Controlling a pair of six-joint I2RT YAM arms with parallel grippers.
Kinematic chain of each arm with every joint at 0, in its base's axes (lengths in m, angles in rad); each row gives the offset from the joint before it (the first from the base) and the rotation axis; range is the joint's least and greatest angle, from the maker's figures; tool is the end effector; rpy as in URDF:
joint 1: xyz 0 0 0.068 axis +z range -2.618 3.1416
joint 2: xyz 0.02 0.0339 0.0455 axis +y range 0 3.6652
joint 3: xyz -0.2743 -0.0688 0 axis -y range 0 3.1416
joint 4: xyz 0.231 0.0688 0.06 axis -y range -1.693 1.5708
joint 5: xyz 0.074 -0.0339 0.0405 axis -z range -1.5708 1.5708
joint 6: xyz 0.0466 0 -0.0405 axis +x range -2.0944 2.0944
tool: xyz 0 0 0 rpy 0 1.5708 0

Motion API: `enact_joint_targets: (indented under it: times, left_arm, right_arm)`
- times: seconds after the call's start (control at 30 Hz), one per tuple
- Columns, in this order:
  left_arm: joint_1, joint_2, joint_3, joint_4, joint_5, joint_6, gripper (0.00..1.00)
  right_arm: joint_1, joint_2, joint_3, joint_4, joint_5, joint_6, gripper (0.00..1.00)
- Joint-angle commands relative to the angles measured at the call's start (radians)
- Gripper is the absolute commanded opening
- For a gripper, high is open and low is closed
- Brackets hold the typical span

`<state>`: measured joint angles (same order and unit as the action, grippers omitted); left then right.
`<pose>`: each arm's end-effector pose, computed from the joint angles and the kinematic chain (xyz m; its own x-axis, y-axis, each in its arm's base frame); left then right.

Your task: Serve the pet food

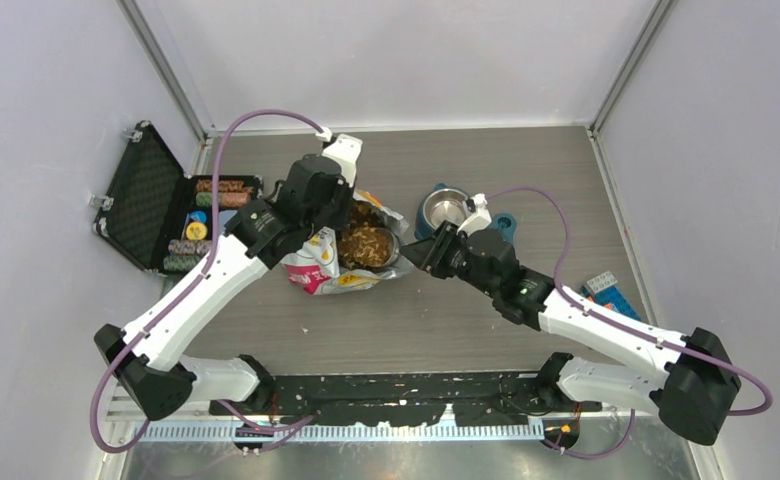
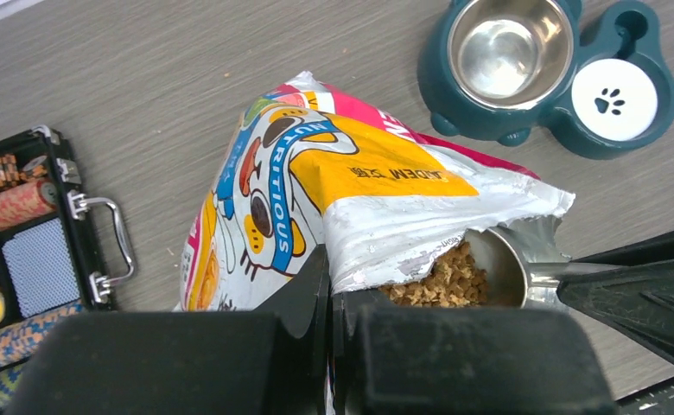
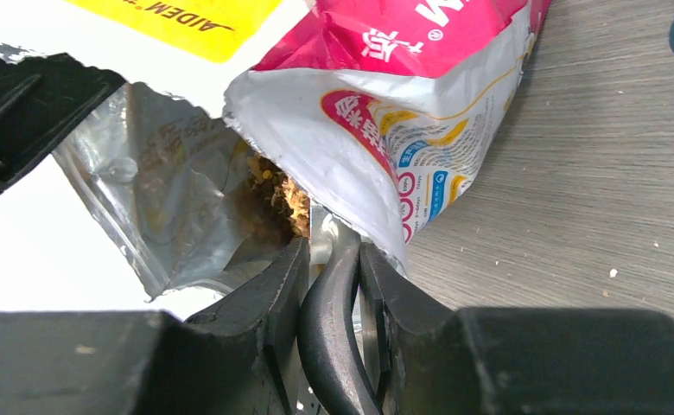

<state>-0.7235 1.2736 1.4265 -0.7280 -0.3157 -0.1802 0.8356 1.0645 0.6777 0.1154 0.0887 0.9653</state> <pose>0.2030 -0.1600 0.4059 -0.4789 0.1956 -0.8558 0.3539 0.9351 0.0157 0.1637 0.1749 0.2895 -0.6627 0.4882 -0.5679 -0.2401 0.5798 0.7786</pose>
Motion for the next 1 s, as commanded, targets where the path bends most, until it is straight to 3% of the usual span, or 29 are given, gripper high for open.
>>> enact_joint_targets:
  times: [0.0,0.27,0.37,0.43,0.63,0.87,0.97]
  left_arm:
    - [-0.008,-0.092,-0.003,0.215,0.052,-0.047,0.00]
    - [-0.008,-0.096,-0.017,0.234,0.081,-0.061,0.00]
    - [-0.008,-0.097,-0.025,0.233,0.074,-0.059,0.00]
    - [-0.008,-0.097,-0.032,0.242,0.078,-0.064,0.00]
    - [-0.008,-0.081,-0.009,0.222,0.062,-0.090,0.00]
    - [-0.008,-0.119,-0.055,0.247,0.060,-0.097,0.00]
    - [-0.008,-0.131,-0.066,0.255,0.060,-0.103,0.00]
  right_arm:
    - [-0.009,-0.035,0.034,0.094,0.010,0.010,0.05]
    - [0.019,0.077,0.170,0.100,0.027,-0.080,0.05]
    - [0.035,0.043,0.164,0.069,0.070,-0.128,0.05]
    - [0.034,0.020,0.115,0.136,0.111,-0.103,0.05]
    - [-0.003,0.065,0.043,0.264,-0.053,0.058,0.05]
    - [-0.007,-0.025,-0.021,0.264,0.002,0.096,0.05]
    - [-0.008,-0.043,-0.096,0.356,0.018,0.178,0.05]
